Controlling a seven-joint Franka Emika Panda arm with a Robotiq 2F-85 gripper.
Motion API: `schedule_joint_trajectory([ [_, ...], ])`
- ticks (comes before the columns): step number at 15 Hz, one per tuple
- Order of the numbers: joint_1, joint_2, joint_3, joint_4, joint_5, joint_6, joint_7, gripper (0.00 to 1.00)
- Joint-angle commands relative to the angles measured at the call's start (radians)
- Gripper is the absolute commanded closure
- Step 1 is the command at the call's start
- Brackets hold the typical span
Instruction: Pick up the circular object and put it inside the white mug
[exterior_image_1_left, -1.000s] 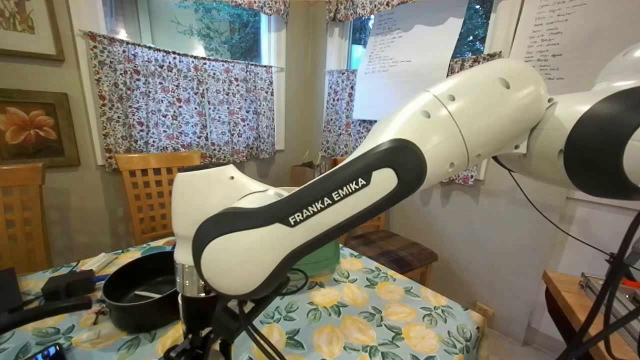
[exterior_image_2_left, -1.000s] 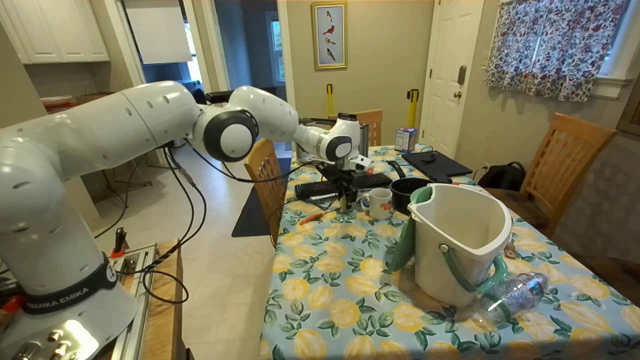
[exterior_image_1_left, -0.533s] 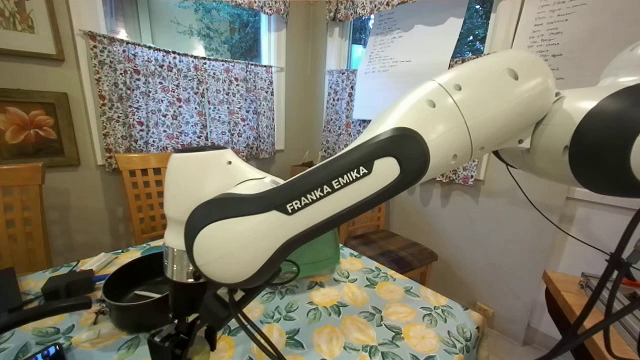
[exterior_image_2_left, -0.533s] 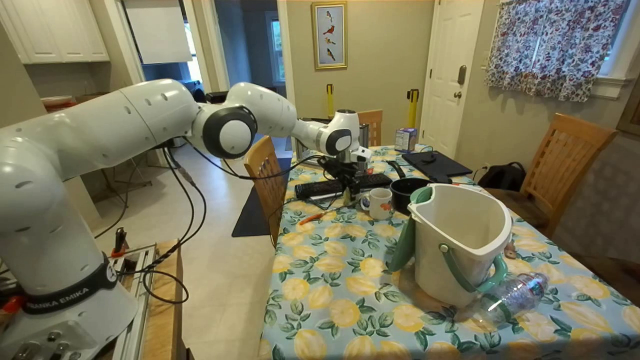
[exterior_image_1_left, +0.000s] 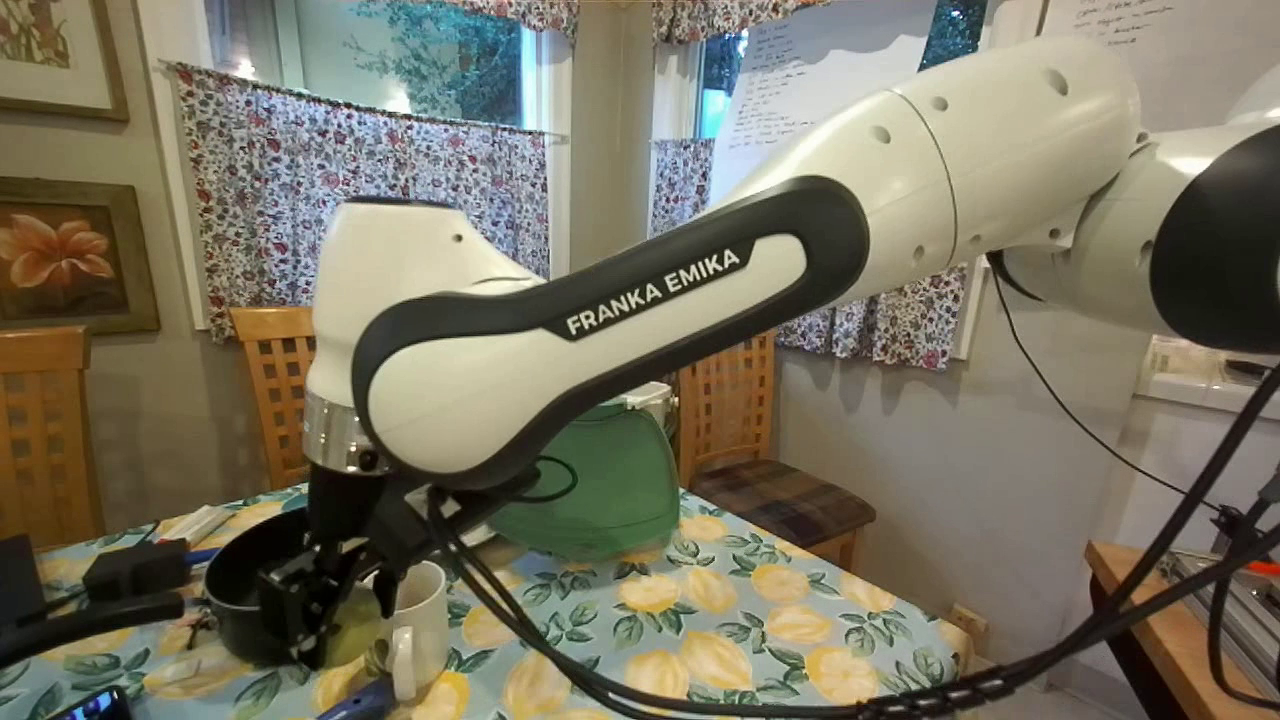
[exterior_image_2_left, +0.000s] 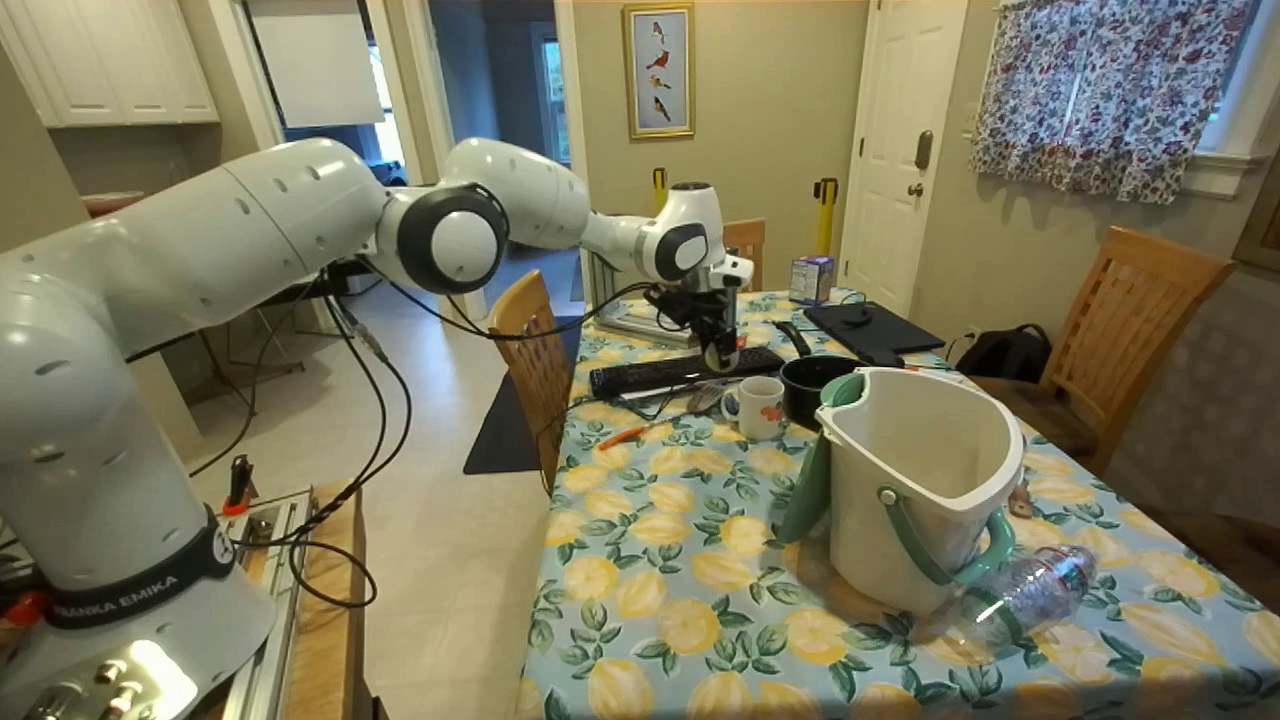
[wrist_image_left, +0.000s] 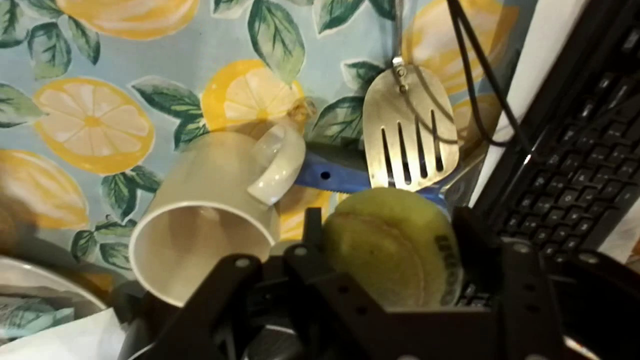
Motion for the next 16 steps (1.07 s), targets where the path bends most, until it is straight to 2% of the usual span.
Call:
schedule_joint_trajectory([
  [1,0.001,-0.076,-0.038,-0.086,-0.007,0.018,0.056,0.59],
  [10,-0.025,-0.133,-0.084,-0.214,0.005,0.038,0.089,0.59],
  [16,-0.042,-0.132,-0.095,-0.270,0.016,0.182,0.092,0.59],
])
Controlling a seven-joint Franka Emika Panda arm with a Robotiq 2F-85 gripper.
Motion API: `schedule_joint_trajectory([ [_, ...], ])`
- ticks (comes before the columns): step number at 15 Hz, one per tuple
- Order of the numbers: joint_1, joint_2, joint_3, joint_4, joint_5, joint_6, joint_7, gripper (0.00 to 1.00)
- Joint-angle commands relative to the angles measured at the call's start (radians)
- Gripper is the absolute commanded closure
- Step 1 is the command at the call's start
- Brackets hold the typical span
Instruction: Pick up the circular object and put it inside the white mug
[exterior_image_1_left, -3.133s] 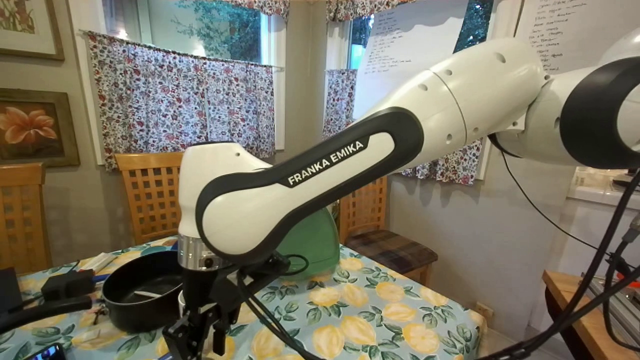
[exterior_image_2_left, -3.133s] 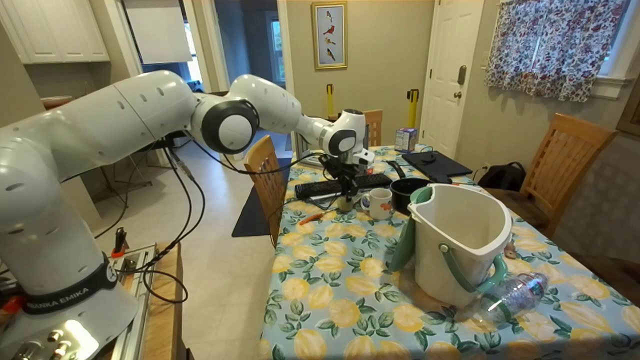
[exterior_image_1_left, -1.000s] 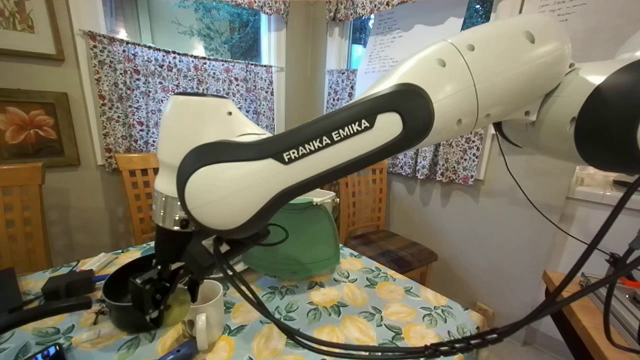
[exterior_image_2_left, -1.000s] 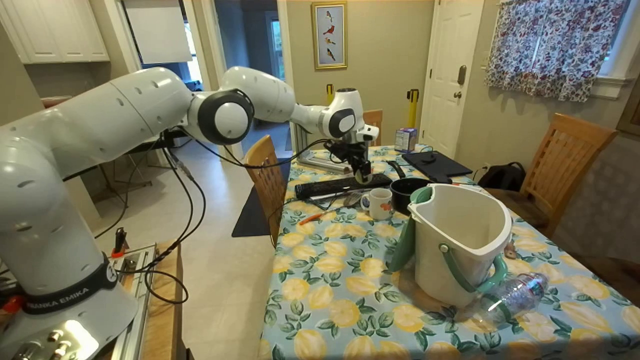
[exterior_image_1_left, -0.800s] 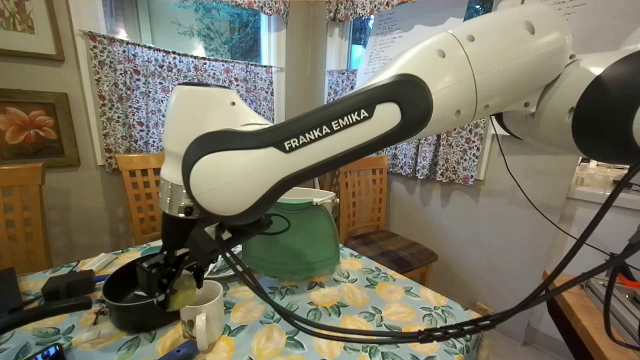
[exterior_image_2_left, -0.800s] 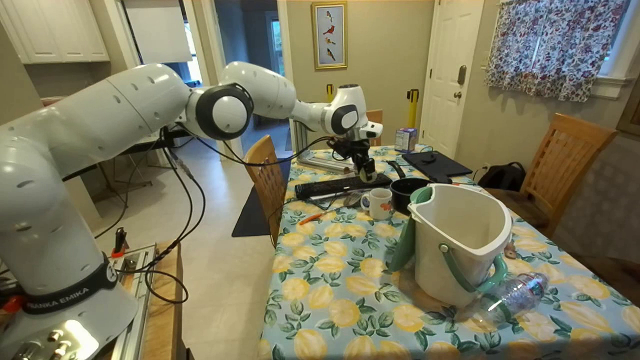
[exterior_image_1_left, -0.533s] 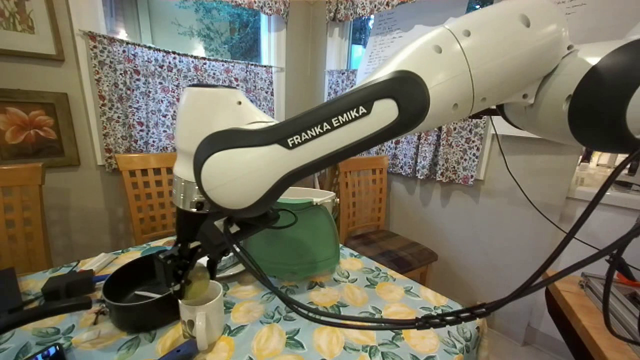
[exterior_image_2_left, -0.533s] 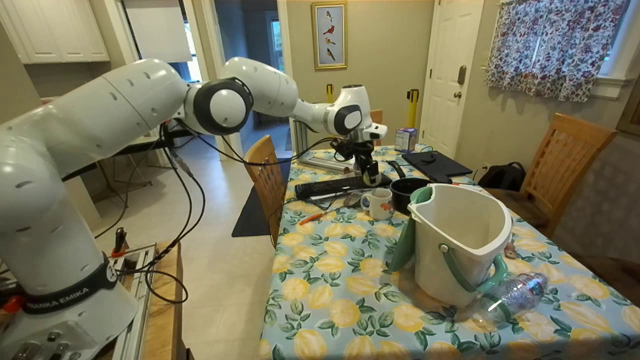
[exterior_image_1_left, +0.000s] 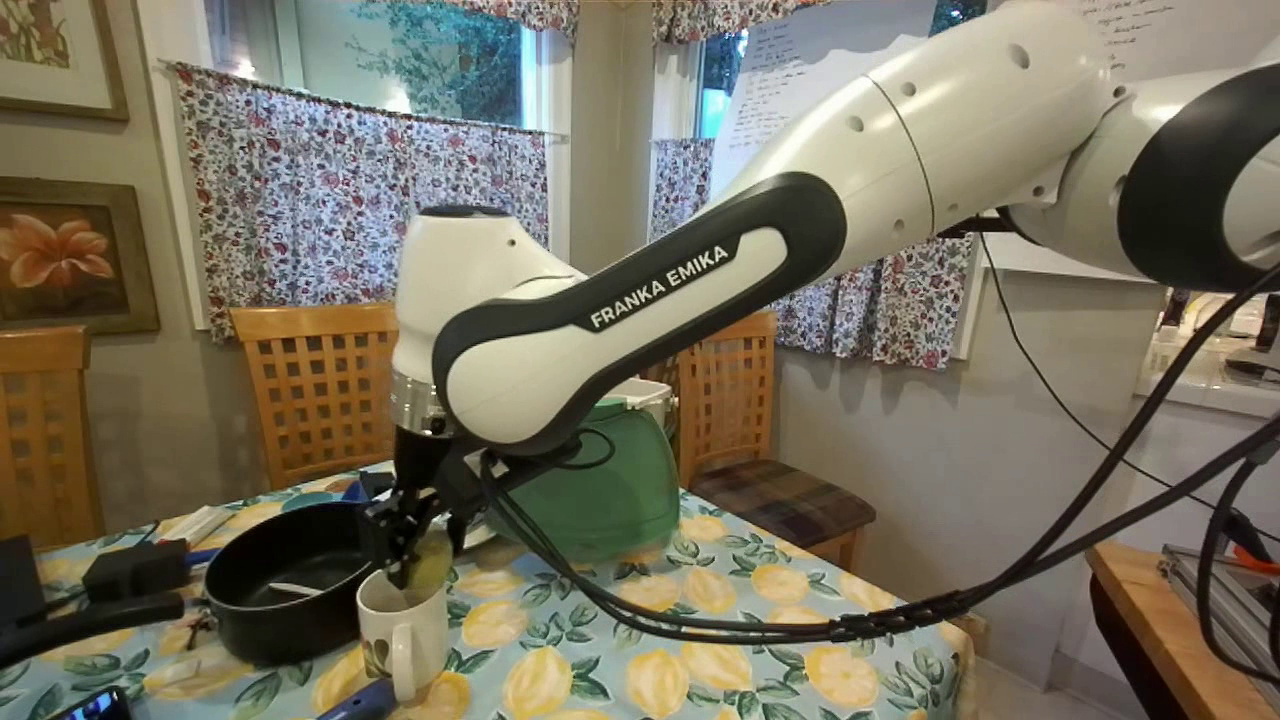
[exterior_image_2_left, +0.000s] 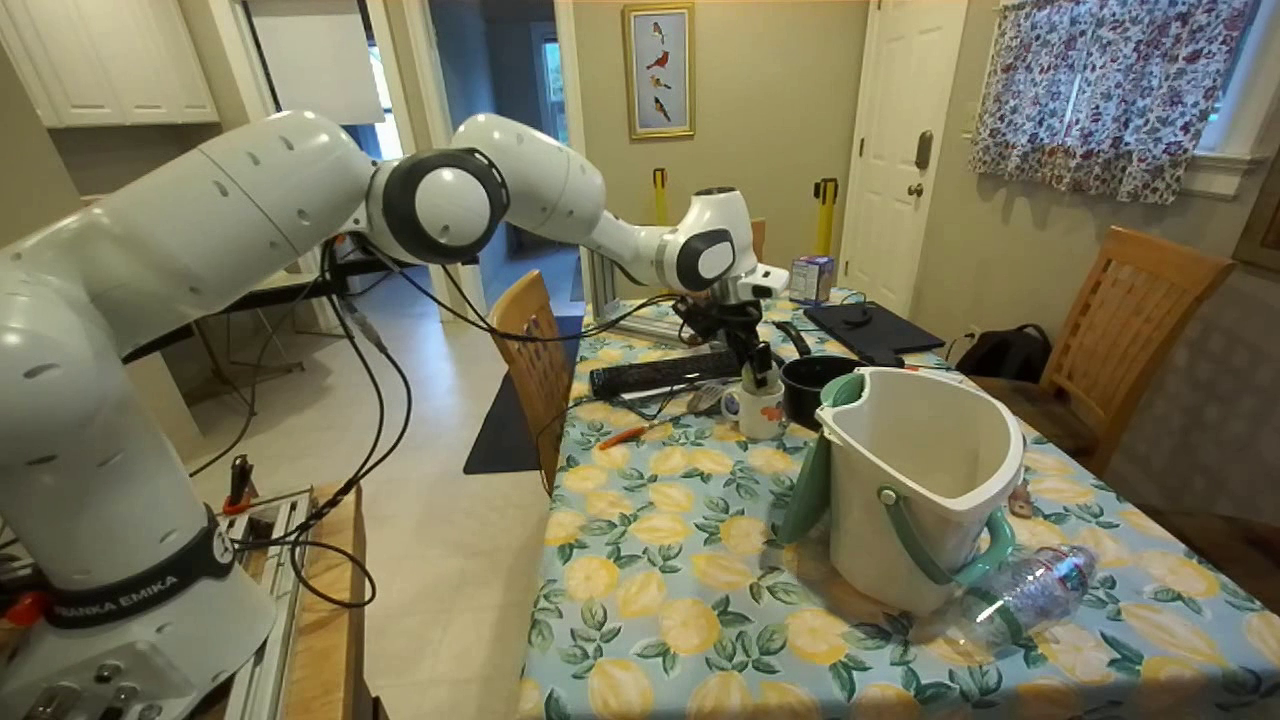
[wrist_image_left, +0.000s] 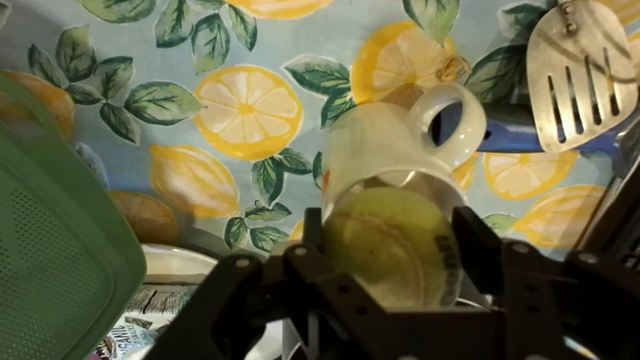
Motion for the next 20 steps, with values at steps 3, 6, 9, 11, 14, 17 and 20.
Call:
schedule_joint_trajectory([
  [3,-0.009,-0.038,0.015,-0.093,0.025,0.139,0.007,0.59],
  [6,-0.013,-0.045,0.036,-0.112,0.034,0.159,-0.010,0.09],
  [9,-0.015,-0.063,0.057,-0.141,0.040,0.181,-0.014,0.01],
  [11,-0.012,-0.077,0.060,-0.158,0.039,0.193,-0.008,0.00],
  [14,-0.005,-0.122,0.057,-0.208,0.041,0.199,0.018,0.00],
  [17,-0.035,-0.208,0.124,-0.297,0.047,0.169,-0.027,0.00],
  [20,-0.066,-0.311,0.181,-0.418,0.061,0.145,-0.066,0.00],
])
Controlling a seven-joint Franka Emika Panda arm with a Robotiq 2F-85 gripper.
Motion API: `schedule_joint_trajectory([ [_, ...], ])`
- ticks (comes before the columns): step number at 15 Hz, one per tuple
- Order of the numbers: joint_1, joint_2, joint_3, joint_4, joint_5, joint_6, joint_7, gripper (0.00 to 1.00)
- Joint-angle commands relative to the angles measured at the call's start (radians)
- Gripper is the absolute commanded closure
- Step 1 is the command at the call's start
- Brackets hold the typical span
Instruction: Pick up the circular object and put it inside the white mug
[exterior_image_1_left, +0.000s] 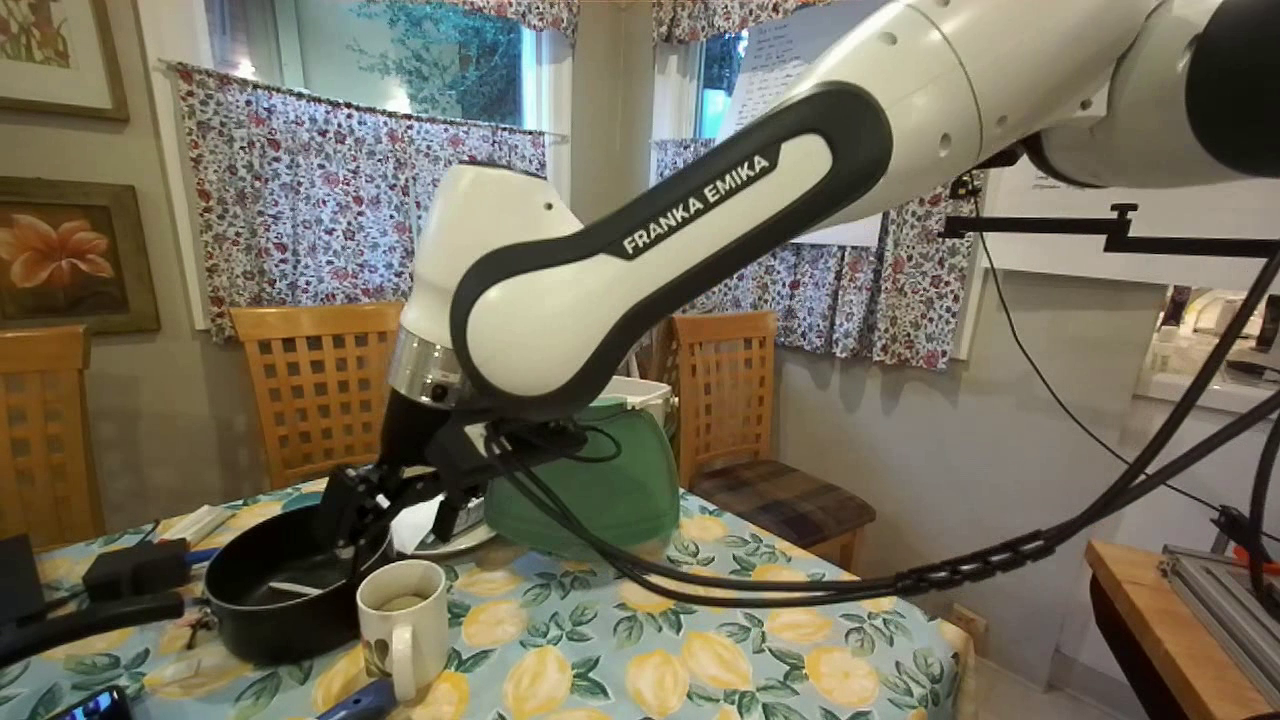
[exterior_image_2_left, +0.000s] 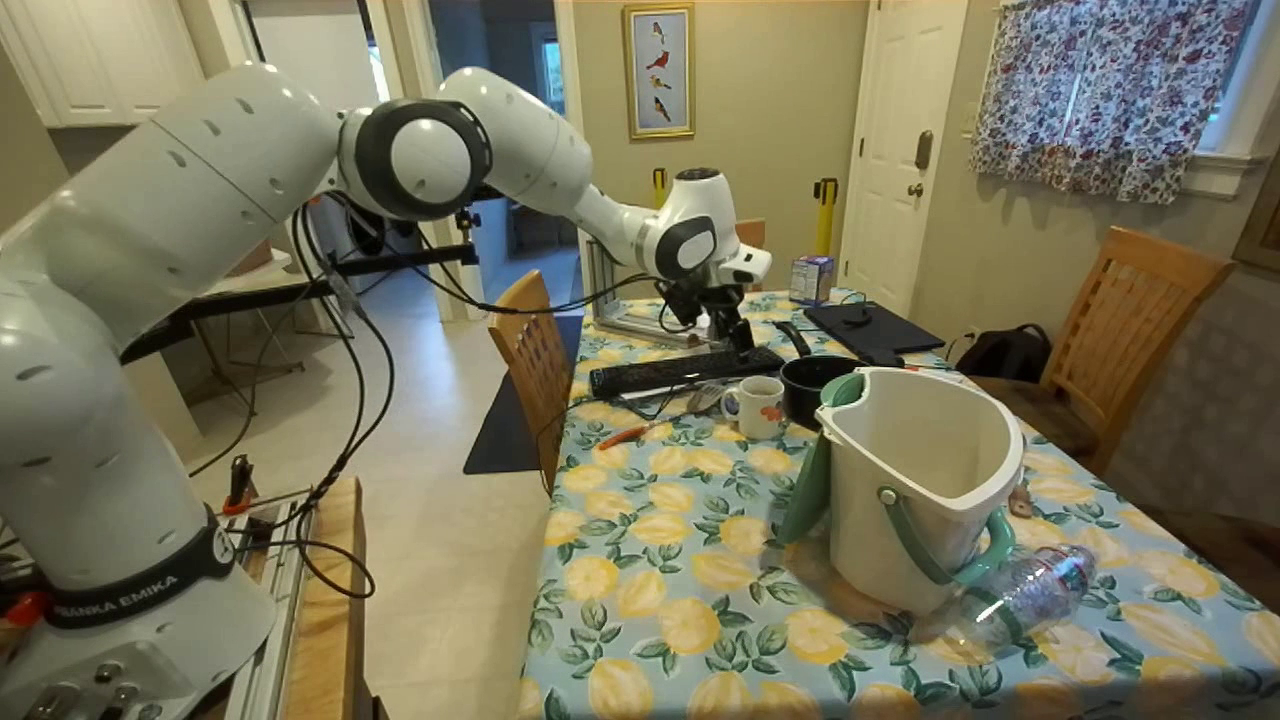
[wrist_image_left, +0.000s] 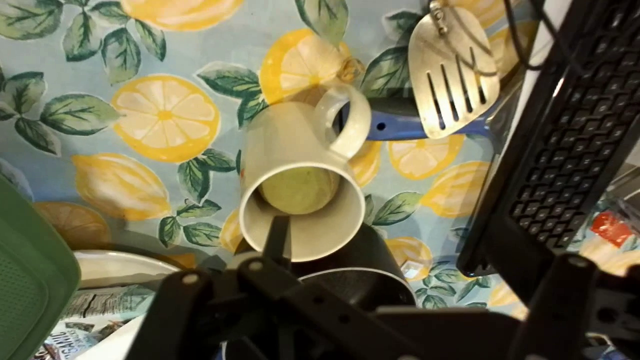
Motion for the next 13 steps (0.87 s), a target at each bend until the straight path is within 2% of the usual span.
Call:
schedule_joint_trajectory([
  [1,-0.049,-0.176,0.081,-0.219,0.033,-0.037,-0.069,0.00],
  [6,-0.058,-0.336,0.066,-0.421,0.005,-0.093,-0.048,0.00],
  [10,-0.064,-0.423,0.055,-0.549,-0.009,-0.091,-0.047,0.00],
  [11,-0.061,-0.343,0.058,-0.440,-0.005,-0.093,-0.035,0.00],
  [13,-0.062,-0.355,0.058,-0.455,-0.005,-0.093,-0.035,0.00],
])
